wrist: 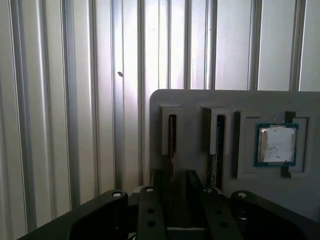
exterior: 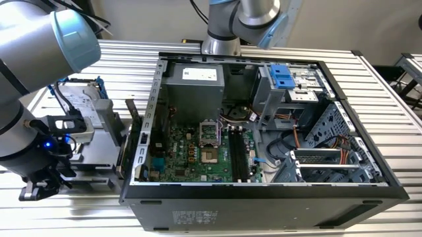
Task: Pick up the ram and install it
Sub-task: 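Pick up the ram and move it above insertion slot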
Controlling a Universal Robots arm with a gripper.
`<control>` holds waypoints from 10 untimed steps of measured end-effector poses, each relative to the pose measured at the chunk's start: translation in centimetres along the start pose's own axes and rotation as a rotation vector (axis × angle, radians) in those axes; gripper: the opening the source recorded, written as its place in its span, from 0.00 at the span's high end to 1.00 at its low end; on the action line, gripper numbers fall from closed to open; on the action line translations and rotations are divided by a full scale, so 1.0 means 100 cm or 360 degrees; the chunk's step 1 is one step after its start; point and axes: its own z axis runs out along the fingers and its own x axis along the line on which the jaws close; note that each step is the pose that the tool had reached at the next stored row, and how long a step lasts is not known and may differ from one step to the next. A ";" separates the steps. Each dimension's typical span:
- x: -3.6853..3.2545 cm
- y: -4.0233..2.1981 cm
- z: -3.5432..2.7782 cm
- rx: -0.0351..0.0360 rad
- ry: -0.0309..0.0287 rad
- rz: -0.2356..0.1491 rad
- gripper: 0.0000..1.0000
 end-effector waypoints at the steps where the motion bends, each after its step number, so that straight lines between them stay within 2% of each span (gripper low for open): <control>1: 0.0000 0.0003 -0.0001 0.0000 0.00002 0.0000 0.00; 10: 0.0000 0.0029 -0.0019 0.0000 0.00005 -0.0001 0.00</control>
